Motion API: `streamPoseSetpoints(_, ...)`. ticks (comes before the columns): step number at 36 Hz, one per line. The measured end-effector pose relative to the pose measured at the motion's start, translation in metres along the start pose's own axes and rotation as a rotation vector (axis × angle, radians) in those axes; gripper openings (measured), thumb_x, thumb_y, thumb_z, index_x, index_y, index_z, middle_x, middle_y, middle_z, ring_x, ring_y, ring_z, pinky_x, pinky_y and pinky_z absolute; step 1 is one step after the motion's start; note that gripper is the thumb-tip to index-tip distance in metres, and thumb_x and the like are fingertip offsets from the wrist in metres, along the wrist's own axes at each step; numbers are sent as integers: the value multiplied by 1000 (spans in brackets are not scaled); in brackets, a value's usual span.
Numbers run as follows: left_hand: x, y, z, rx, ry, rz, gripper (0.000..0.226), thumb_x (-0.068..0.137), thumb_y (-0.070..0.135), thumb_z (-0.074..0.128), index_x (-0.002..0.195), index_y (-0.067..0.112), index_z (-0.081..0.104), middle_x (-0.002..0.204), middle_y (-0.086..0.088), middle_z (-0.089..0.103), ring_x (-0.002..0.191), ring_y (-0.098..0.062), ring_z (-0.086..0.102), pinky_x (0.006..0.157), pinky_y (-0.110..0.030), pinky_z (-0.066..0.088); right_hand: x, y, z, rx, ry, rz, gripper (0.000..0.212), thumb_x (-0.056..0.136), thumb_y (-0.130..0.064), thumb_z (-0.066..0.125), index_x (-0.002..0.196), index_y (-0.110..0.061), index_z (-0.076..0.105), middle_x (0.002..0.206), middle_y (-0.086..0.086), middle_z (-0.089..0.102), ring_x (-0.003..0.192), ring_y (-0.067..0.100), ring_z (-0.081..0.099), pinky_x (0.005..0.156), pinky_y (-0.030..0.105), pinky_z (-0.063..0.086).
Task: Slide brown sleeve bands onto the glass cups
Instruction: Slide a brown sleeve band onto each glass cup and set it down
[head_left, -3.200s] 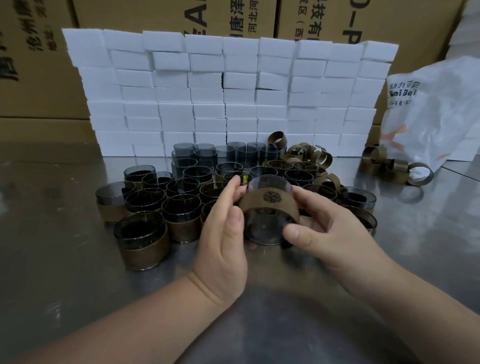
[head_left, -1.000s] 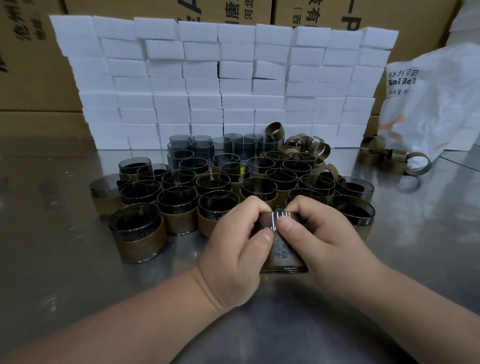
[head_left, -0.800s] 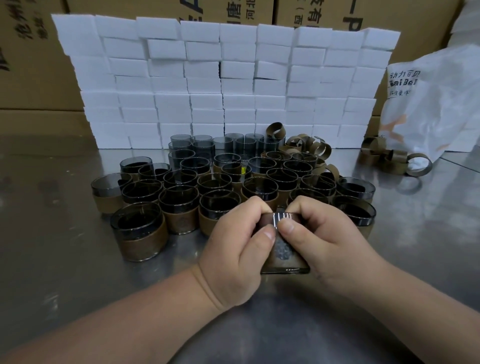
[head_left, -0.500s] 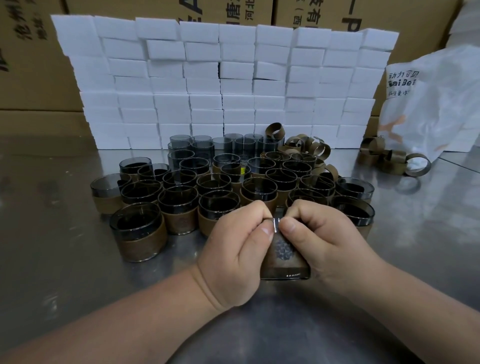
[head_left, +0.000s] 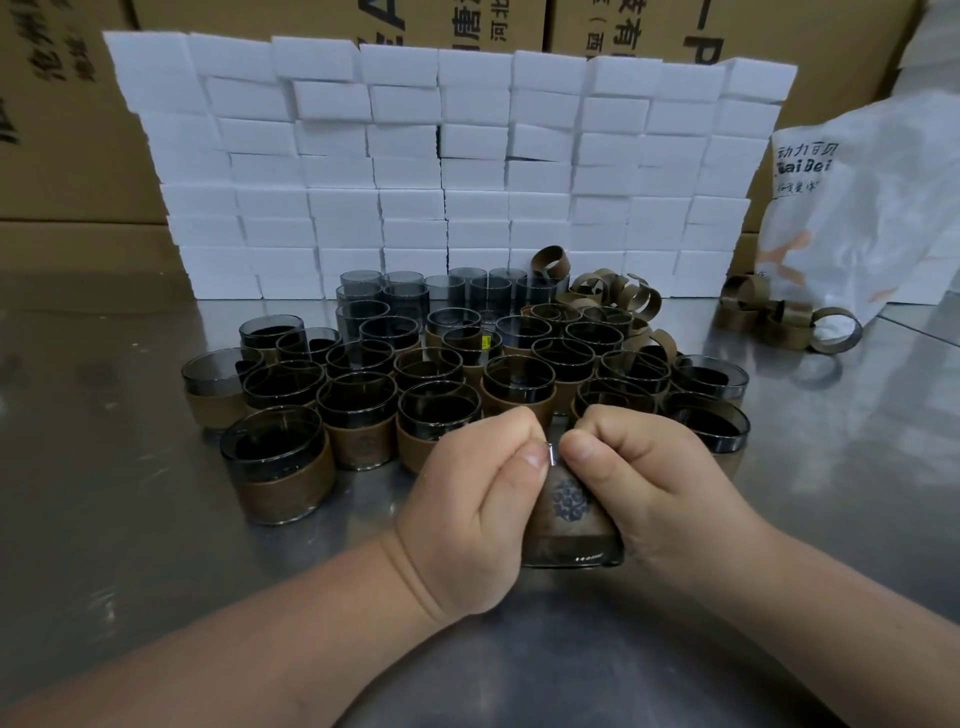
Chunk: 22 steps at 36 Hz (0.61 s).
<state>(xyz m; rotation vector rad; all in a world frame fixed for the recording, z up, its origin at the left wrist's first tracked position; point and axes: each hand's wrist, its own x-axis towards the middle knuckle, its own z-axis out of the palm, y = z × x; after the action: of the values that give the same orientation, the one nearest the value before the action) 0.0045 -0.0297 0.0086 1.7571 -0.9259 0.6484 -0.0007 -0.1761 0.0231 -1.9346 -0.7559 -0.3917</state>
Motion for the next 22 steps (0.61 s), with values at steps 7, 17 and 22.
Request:
streamPoseSetpoints(7,-3,-3,3,-17,22,-29,25,88,28,33,64,25,37,58,12,36,54,-4,37,55,-21,31,-1,2,2,0,27,-26,33,80,-48,44,53,-29,46,55,-15,50,49,-2,45,50,9,33)
streamPoseSetpoints(17,-1,-10,5,63,156,-109,33,85,32,29,68,8,45,73,0,45,71,-18,45,67,-31,37,3,2,-1,162,-90,53,26,73,-36,49,96,-33,60,96,-9,62,86,2,58,75,16,45)
streamPoseSetpoints(22,0,-12,7,258,150,-126,23,83,32,34,72,14,44,80,-2,47,77,-18,47,71,-29,38,4,2,-3,136,-74,104,25,71,-17,52,91,-28,62,88,-10,62,84,3,57,76,21,47)
